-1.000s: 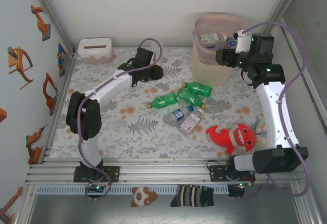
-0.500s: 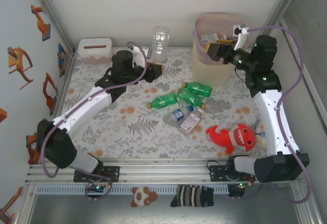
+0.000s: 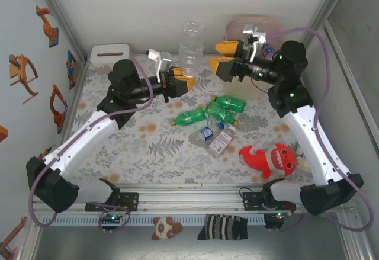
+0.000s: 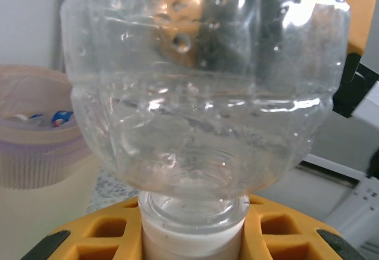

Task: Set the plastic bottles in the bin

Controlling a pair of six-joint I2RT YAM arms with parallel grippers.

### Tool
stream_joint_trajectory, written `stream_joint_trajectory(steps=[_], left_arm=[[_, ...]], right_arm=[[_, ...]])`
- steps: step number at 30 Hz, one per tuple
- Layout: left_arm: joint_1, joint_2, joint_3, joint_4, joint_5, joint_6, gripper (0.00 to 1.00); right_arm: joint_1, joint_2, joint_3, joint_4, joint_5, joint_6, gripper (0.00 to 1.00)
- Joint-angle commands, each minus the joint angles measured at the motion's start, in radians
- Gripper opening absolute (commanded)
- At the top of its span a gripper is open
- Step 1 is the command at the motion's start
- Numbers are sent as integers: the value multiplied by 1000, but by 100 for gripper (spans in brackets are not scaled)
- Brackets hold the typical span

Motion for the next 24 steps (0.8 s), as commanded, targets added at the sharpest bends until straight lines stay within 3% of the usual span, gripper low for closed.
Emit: stream_joint_trajectory(steps=[1, 13, 24], left_arm=[[-15, -18, 17, 98, 137, -29, 10], [-49, -14, 48, 92, 243, -28, 6], [-60, -1, 66, 111, 273, -28, 2]], right_arm=[[42, 6, 73, 66, -35, -15, 81], [131, 83, 225, 88, -129, 31, 84], [157, 82, 239, 2, -215, -5, 73]])
